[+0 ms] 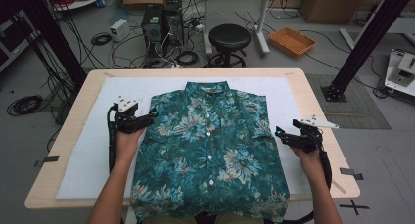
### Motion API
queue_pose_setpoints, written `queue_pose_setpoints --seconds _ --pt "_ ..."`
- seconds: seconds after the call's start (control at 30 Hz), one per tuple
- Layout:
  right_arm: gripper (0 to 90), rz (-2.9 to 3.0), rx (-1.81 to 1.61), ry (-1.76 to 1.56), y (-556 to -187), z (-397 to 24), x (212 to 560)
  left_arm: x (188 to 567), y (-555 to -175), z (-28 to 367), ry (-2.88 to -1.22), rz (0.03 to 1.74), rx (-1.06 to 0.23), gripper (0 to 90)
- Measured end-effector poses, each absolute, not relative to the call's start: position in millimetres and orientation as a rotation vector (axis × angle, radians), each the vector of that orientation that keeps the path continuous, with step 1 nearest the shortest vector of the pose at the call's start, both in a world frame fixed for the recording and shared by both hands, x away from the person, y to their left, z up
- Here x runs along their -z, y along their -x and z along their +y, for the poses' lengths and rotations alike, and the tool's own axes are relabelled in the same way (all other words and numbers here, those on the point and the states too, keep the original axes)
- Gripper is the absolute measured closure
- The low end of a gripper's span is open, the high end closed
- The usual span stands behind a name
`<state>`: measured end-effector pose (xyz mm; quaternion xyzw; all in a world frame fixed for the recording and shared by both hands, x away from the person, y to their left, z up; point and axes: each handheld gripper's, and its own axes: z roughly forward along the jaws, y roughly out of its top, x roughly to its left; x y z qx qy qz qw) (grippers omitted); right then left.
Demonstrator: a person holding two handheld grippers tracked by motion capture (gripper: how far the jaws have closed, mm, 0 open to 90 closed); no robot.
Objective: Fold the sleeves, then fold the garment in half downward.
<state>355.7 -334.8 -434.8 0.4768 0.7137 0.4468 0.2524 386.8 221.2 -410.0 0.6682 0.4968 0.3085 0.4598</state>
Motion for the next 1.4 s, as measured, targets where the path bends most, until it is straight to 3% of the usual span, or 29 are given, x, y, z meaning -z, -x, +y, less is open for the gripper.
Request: queue_pose_setpoints --seconds 0.87,1.4 --pt "21.9 1.909 -1.198 -1.254 -354 -341 432 419 -369 239 -1.604 1.188 -0.708 25.8" --pt "21.9 1.929 -1.216 -1.281 -357 -337 432 417 -383 244 -1.631 1.213 -0.697 26.1"
